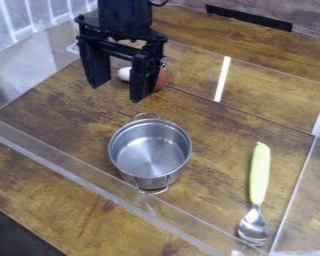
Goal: Remove the mushroom from the silver pot and put it on the table
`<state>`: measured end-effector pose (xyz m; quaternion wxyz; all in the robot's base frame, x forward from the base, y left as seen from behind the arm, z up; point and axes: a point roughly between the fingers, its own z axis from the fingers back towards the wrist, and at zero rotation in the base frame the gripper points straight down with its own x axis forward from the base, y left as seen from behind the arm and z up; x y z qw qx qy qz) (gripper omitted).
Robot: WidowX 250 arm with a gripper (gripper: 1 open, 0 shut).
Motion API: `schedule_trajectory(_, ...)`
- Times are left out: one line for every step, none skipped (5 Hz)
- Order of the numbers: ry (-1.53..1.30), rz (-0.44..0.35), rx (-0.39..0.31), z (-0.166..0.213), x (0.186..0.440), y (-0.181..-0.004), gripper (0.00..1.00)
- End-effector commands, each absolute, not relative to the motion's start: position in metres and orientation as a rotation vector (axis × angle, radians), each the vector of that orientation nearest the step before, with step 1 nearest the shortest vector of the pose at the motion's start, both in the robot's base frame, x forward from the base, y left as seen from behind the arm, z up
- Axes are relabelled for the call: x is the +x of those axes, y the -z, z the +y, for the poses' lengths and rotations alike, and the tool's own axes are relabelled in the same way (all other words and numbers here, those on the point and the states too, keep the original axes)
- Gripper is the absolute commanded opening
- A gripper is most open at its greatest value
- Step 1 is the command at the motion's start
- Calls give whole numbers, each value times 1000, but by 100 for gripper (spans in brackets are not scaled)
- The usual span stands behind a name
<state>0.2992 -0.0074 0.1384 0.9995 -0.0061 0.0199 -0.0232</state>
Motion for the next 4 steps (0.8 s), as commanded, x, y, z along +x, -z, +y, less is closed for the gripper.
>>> schedule_trajectory(54,23,-15,-12,302,-139,100)
schedule_trajectory(87,28,-21,-32,308,-132,100)
schedule_trajectory(141,6,-11,-68,322,-129,100)
schedule_trajectory(186,-25,3,-108,334,-128,100)
